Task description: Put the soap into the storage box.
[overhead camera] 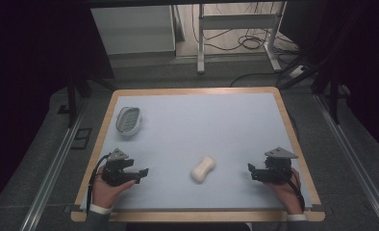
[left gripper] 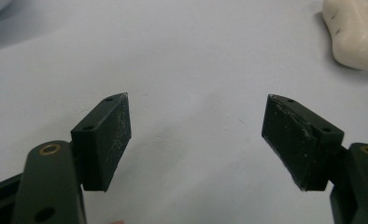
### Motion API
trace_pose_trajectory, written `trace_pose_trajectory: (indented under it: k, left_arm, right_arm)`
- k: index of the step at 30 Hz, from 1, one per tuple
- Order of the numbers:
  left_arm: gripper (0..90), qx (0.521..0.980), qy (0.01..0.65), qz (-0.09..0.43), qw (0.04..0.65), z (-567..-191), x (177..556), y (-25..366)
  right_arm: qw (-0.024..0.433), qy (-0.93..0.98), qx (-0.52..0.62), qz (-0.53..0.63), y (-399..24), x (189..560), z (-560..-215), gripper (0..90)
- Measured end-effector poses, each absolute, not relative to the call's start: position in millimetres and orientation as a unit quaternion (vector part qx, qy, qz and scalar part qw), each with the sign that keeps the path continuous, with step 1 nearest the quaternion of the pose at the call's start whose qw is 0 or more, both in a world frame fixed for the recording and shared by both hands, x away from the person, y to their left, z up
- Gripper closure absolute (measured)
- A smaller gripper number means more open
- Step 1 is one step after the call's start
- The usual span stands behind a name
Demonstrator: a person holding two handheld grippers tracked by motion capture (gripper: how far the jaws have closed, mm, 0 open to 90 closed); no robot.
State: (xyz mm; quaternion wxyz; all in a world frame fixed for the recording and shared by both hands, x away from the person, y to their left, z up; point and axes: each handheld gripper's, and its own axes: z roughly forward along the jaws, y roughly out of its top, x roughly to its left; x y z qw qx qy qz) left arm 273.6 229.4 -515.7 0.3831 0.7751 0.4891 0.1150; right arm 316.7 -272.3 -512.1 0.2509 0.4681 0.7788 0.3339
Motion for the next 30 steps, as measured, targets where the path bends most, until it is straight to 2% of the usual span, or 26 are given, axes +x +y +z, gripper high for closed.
trace_pose_trajectory:
  k: [30]
  left_arm:
    - [26.5, 0.776, 0.491, 0.132, 0.373, -506.4, 265.2, 231.2]
  right_arm:
    - [0.249, 0.796, 0.447, 0.323, -274.7, 306.8, -507.7, 11.2]
